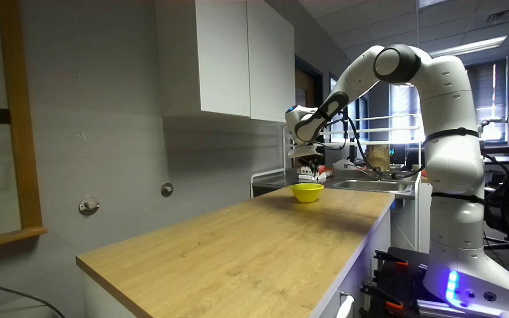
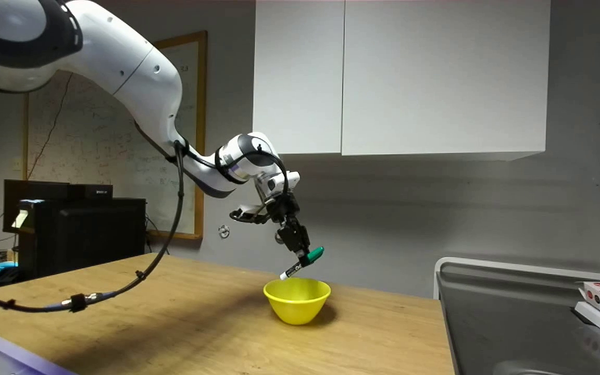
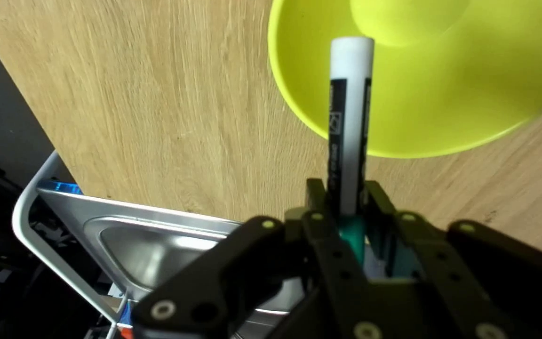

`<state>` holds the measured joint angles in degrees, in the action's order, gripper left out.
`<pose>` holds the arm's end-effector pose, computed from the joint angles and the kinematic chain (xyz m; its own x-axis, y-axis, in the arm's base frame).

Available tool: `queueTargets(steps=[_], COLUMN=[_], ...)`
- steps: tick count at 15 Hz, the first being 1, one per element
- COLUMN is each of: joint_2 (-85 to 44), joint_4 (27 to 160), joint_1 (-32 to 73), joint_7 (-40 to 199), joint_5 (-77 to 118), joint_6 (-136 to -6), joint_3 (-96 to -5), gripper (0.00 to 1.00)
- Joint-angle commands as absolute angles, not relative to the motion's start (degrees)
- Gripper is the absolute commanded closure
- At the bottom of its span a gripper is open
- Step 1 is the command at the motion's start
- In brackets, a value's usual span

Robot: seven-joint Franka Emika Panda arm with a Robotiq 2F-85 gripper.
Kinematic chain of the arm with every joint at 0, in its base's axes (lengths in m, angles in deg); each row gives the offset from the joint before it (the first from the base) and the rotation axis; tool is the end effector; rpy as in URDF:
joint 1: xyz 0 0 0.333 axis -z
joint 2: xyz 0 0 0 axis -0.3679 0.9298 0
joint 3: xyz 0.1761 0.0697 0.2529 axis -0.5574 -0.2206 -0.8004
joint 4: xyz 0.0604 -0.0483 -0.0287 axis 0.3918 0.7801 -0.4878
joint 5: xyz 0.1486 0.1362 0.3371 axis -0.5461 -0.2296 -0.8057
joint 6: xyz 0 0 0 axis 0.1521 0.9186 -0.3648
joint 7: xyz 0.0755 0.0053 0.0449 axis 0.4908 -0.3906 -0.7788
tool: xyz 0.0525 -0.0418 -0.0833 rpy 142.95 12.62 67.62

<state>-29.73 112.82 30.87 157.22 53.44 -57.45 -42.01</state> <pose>0.5410 -0.2416 0.4281 0.1026 -0.8458 0.5236 -0.9906 -0.0391 0.1309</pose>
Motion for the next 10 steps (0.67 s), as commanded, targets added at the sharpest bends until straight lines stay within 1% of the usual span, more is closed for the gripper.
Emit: queueTargets(steps=[1, 10], joint_2=[-26.24, -19.18], joint_4=[110.00, 105.26], joint_1=[29.33, 25.37], joint_7=[160.72, 164.17], joint_5=[56.57, 60.33], joint_6=[-55.13, -53.96], joint_3=[-42.40, -43.18], gripper=[0.93, 0.93])
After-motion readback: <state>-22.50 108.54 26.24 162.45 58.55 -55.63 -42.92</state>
